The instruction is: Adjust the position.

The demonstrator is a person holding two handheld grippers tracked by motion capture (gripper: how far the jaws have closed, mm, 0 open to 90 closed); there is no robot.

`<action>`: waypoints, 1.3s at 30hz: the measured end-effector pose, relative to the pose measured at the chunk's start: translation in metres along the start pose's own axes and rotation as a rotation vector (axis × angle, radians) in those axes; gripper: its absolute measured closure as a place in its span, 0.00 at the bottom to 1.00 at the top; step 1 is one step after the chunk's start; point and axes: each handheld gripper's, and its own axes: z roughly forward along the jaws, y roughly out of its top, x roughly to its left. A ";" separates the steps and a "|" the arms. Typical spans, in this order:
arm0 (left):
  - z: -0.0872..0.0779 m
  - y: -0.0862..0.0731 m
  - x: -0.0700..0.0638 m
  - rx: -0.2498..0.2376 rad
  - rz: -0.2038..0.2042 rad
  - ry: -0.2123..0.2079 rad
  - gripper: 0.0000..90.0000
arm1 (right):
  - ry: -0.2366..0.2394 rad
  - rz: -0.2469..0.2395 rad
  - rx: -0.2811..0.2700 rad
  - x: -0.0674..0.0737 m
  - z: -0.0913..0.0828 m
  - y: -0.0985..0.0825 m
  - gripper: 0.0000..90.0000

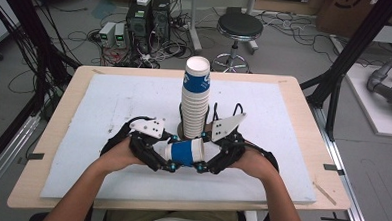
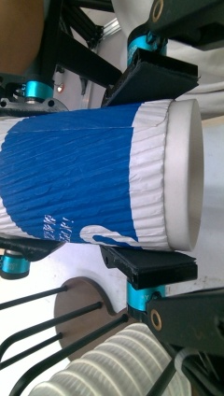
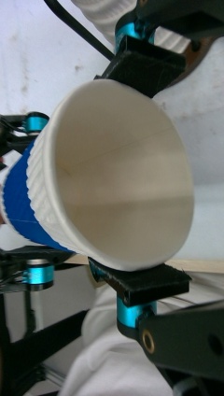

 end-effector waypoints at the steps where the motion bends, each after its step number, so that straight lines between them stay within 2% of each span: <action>1: -0.001 0.000 0.001 -0.016 -0.008 0.002 0.33 | -0.004 0.006 -0.029 -0.001 -0.001 -0.001 0.22; 3: -0.004 -0.001 0.002 -0.048 -0.015 0.009 0.33 | -0.010 0.019 -0.077 -0.002 -0.004 -0.002 0.20; 6: -0.011 -0.002 0.006 -0.109 -0.027 0.016 0.33 | -0.014 0.066 -0.159 -0.005 -0.013 -0.004 0.20; 9: -0.018 -0.004 0.008 -0.199 -0.038 0.022 0.33 | -0.013 0.099 -0.247 -0.009 -0.023 -0.007 0.20; 10: -0.019 -0.004 0.009 -0.215 -0.040 0.030 0.33 | -0.009 0.113 -0.280 -0.011 -0.026 -0.009 0.20; 14: -0.024 -0.007 0.011 -0.338 -0.054 0.058 0.33 | -0.005 0.145 -0.367 -0.014 -0.029 -0.011 0.20; 16: -0.025 -0.008 0.012 -0.376 -0.059 0.069 0.33 | -0.001 0.155 -0.387 -0.014 -0.029 -0.011 0.20; 20: -0.024 -0.008 0.010 -0.391 -0.046 0.071 0.33 | -0.013 0.152 -0.384 -0.014 -0.026 -0.010 0.20; 23: -0.021 -0.008 0.009 -0.397 -0.044 0.054 0.33 | -0.008 0.164 -0.392 -0.013 -0.021 -0.009 0.16; 28: -0.015 -0.007 0.007 -0.384 -0.027 0.031 0.33 | 0.004 0.183 -0.409 -0.014 -0.014 -0.010 0.17; 30: -0.014 -0.008 0.007 -0.380 -0.032 0.023 0.33 | 0.019 0.172 -0.418 -0.014 -0.012 -0.010 0.23; 33: -0.014 -0.008 0.008 -0.383 -0.034 0.016 0.34 | 0.031 0.156 -0.429 -0.013 -0.013 -0.009 0.27; 37: -0.013 -0.009 0.008 -0.352 -0.032 0.014 0.34 | 0.030 0.127 -0.405 -0.013 -0.014 -0.009 0.30; 39: -0.012 -0.007 0.006 -0.317 -0.023 0.045 0.32 | 0.028 0.125 -0.376 -0.013 -0.014 -0.008 0.30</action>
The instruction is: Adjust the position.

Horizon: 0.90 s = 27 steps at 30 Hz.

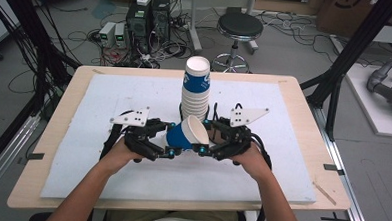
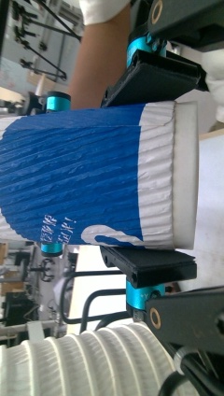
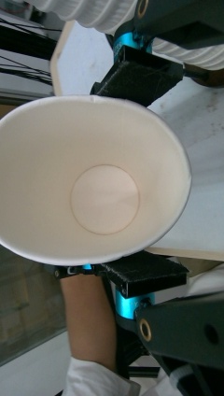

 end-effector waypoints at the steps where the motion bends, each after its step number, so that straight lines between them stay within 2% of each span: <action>1: 0.001 0.001 -0.002 0.041 0.021 0.046 0.30 | -0.010 -0.005 0.013 0.000 0.000 0.001 0.30; 2: 0.004 0.003 -0.004 0.104 0.042 0.092 0.25 | -0.028 -0.011 0.037 0.001 0.000 0.002 0.30; 3: 0.006 0.003 -0.005 0.134 0.051 0.105 0.22 | -0.048 -0.027 0.078 0.002 0.001 0.003 0.30; 8: 0.014 0.003 -0.010 0.229 0.085 0.112 0.22 | -0.096 -0.077 0.201 0.007 0.005 0.007 0.30; 12: 0.020 0.000 -0.011 0.285 0.098 0.098 0.22 | -0.106 -0.097 0.254 0.012 0.007 0.012 0.30; 17: 0.021 -0.001 -0.010 0.284 0.096 0.070 0.31 | -0.093 -0.101 0.262 0.014 0.009 0.013 0.30; 21: 0.020 -0.002 -0.008 0.275 0.077 0.055 0.33 | -0.094 -0.098 0.256 0.014 0.010 0.013 0.29; 27: 0.017 0.000 -0.006 0.225 0.054 0.045 0.33 | -0.094 -0.064 0.184 0.014 0.009 0.012 0.23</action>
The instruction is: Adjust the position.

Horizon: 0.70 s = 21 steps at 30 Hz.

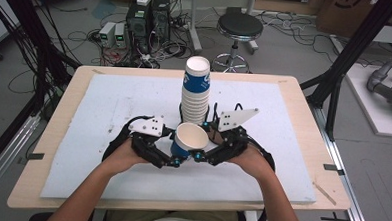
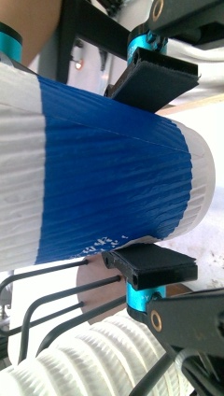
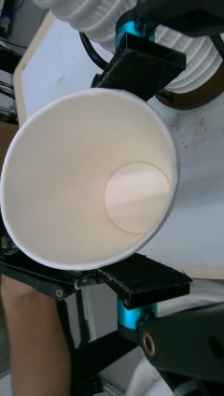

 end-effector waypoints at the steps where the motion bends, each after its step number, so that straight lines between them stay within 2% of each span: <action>1: -0.001 0.000 0.000 -0.005 0.000 0.002 0.33 | -0.002 0.000 -0.012 0.000 0.000 0.000 0.23; 8: -0.004 -0.001 0.003 -0.036 -0.014 0.010 0.33 | -0.012 0.004 -0.065 -0.003 -0.009 0.000 0.22; 13: -0.010 -0.003 0.006 -0.106 -0.048 0.014 0.33 | -0.017 0.035 -0.137 -0.005 -0.015 -0.002 0.21; 15: -0.011 -0.004 0.008 -0.150 -0.060 0.013 0.33 | 0.000 0.057 -0.183 -0.008 -0.015 -0.004 0.19; 17: -0.013 -0.005 0.008 -0.189 -0.069 0.014 0.33 | 0.012 0.078 -0.225 -0.009 -0.013 -0.007 0.19; 21: -0.013 -0.004 0.007 -0.223 -0.068 0.011 0.33 | 0.020 0.094 -0.269 -0.008 -0.004 -0.008 0.19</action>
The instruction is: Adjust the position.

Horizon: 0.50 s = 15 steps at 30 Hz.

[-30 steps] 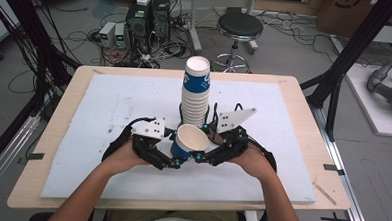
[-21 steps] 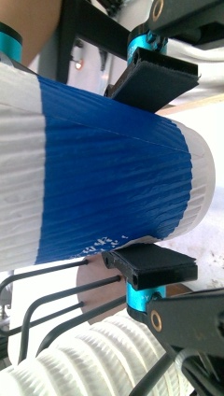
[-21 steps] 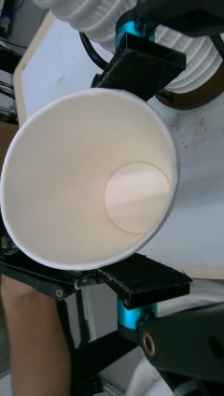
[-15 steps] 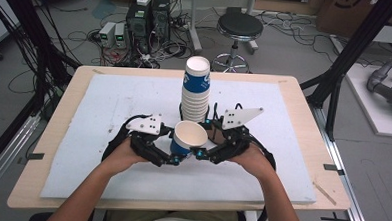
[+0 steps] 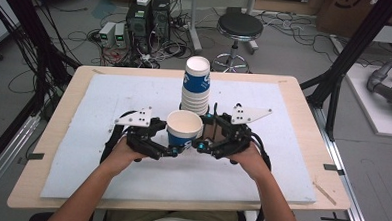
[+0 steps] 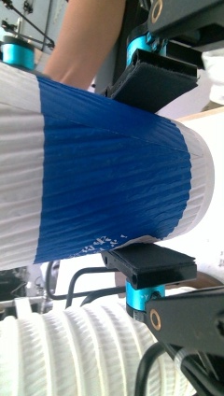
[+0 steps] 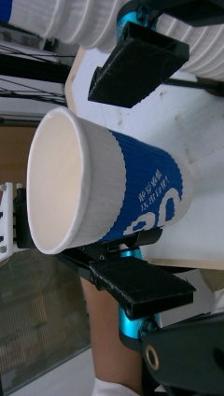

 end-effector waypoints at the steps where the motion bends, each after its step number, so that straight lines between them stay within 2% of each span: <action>1: 0.001 0.000 -0.001 -0.004 -0.001 -0.006 0.33 | 0.004 0.000 -0.003 0.001 0.002 0.000 0.19; 5: 0.005 -0.001 -0.003 -0.005 0.007 -0.023 0.33 | 0.020 0.003 -0.028 0.002 0.007 -0.002 0.19; 13: 0.012 -0.003 -0.007 -0.017 0.009 -0.042 0.33 | 0.042 0.013 -0.038 0.003 0.012 -0.004 0.19; 15: 0.013 -0.004 -0.006 -0.013 0.004 -0.047 0.33 | 0.060 0.008 -0.028 0.002 0.013 -0.005 0.27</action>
